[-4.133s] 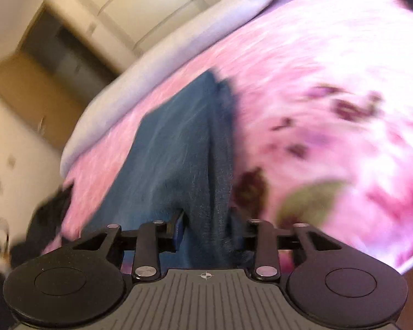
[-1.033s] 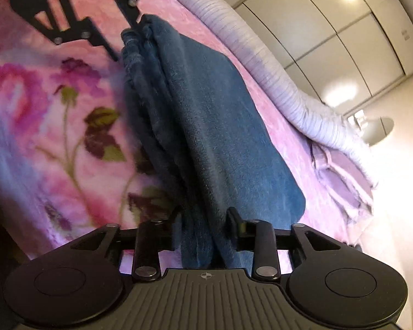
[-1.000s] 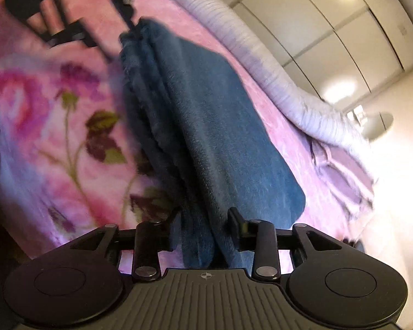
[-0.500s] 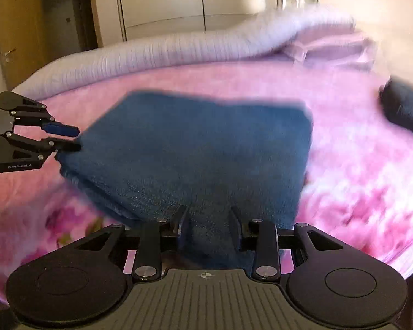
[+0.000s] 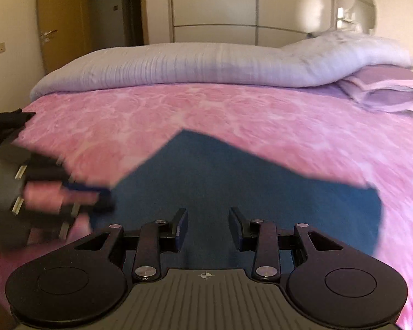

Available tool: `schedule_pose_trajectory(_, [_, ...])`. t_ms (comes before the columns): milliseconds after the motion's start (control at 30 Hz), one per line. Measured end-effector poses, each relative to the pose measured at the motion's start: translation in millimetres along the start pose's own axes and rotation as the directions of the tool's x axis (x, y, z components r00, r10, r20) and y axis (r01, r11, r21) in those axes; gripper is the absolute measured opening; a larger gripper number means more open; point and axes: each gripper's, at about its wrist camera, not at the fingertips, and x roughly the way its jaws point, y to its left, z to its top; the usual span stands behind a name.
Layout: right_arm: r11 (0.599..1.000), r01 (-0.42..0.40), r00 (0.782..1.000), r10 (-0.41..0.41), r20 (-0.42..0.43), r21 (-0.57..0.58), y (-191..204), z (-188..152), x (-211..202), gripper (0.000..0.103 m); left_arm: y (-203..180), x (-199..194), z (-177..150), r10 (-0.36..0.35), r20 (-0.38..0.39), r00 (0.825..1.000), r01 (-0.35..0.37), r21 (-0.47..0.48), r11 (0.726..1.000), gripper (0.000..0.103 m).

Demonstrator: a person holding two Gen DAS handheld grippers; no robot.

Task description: Fold clothes

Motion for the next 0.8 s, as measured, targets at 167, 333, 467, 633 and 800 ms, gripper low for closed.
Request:
schedule_pose_trajectory(167, [0.997,-0.081,0.988,0.080,-0.130,-0.007,-14.7,54.8,78.5,0.039,4.7,0.0,-0.1,-0.002,0.002,1.000,0.002,-0.051,0.999,0.010])
schedule_pose_trajectory(333, [0.992,-0.113,0.971,0.097,-0.220,-0.059,-5.7,69.2,135.1,0.038,12.4,5.5,-2.5,0.007,-0.017,1.000,-0.009,-0.132,0.991,0.007])
schedule_pose_trajectory(467, [0.991,-0.134,0.970,0.132,-0.205,0.001,-12.1,68.0,146.6,0.038,16.3,6.7,-0.4,-0.009,-0.030,1.000,0.004,-0.154,0.988,0.007])
schedule_pose_trajectory(633, [0.993,-0.115,0.985,0.118,-0.129,0.028,-13.6,67.3,101.4,0.038,12.4,3.9,1.0,-0.006,-0.038,0.999,0.000,-0.135,0.991,0.007])
schedule_pose_trajectory(800, [0.993,-0.071,0.994,0.078,-0.075,0.098,-19.3,18.3,24.9,0.039,6.4,2.6,2.3,0.006,-0.048,0.999,-0.011,-0.093,0.996,0.007])
